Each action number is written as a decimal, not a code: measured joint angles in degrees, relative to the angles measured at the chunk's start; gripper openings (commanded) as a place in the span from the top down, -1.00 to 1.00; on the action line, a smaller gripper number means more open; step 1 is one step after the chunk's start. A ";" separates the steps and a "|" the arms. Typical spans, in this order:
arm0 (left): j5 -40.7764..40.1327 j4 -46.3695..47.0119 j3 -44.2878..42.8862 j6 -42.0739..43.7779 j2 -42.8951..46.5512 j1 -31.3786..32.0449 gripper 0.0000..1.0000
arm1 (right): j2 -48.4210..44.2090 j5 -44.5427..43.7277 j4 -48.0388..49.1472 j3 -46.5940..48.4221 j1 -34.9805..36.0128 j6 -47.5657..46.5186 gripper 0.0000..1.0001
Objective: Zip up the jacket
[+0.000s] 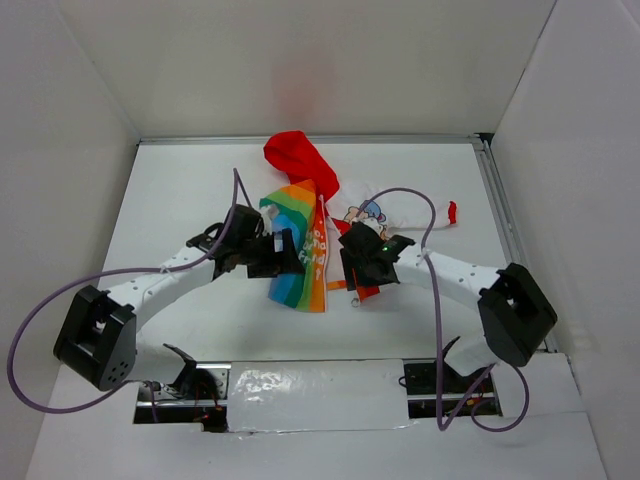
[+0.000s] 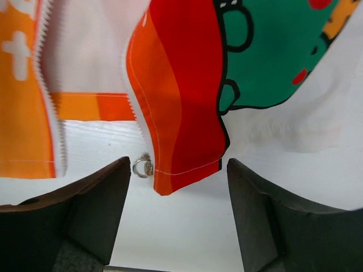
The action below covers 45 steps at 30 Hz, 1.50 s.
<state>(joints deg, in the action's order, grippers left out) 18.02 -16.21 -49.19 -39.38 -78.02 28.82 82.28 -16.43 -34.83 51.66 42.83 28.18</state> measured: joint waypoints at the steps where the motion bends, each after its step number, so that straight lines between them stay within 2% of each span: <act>1: -0.22 -0.57 0.46 -0.07 0.63 0.07 -0.99 | 0.96 0.13 0.02 0.02 -0.15 -0.04 -0.48; 3: -0.31 -0.85 0.55 -0.09 0.81 0.15 -0.99 | 3.48 0.68 0.02 0.02 -0.37 -0.11 -0.48; 7: -0.90 -1.42 0.55 -0.09 1.09 0.37 -0.98 | 7.10 1.99 0.07 0.02 -0.66 -0.70 -0.21; 11: -1.33 -1.79 0.55 -0.11 1.09 0.44 -0.99 | 7.48 4.22 0.81 -0.07 -0.70 -1.07 -0.21; 17: -1.70 -2.36 0.55 -0.13 1.09 0.52 -0.99 | 7.80 7.48 2.19 -1.22 -0.70 -1.57 -0.03; 19: -1.81 -2.58 0.55 -0.17 1.09 0.52 -0.99 | 8.68 8.41 2.91 -1.22 -0.68 -1.81 0.07; 21: -2.10 -2.86 0.55 -0.24 1.09 0.52 -0.98 | 9.62 8.63 3.23 -1.01 -0.50 -2.05 0.28; 22: -2.36 -3.06 0.55 -0.33 1.09 0.55 -0.99 | 9.79 8.48 3.45 -0.94 -0.37 -2.10 0.47; 23: -2.43 -3.17 0.55 -0.33 1.09 0.52 -0.98 | 9.84 8.48 3.52 -0.87 -0.31 -2.29 0.57; 25: -2.62 -3.30 0.55 -0.35 1.09 0.55 -0.99 | 9.92 8.48 3.89 -0.83 -0.15 -2.08 0.67; 27: -2.67 -3.37 0.55 -0.33 1.09 0.55 -0.99 | 9.88 8.72 4.24 -0.83 -0.15 -2.01 1.00; 31: -2.69 -3.74 0.55 -0.09 1.09 1.40 -0.98 | 8.59 11.45 7.26 -2.23 -0.44 -1.42 1.00; 37: -3.67 -5.53 0.55 -0.11 1.09 3.96 -0.99 | -1.88 20.20 15.58 -9.84 -3.74 -2.16 1.00; 42: -5.25 -7.78 -0.11 -0.11 1.09 4.96 -0.99 | -18.36 21.27 26.51 -14.91 -4.02 -7.28 1.00; 45: -5.92 -8.00 -1.05 -0.17 1.09 5.25 -0.99 | -31.19 18.73 38.18 -20.41 -2.73 -12.00 1.00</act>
<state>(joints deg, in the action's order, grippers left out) 12.10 -24.21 -50.24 -39.55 -76.93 34.06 51.09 2.31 3.36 31.24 40.10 16.19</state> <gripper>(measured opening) 0.993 0.013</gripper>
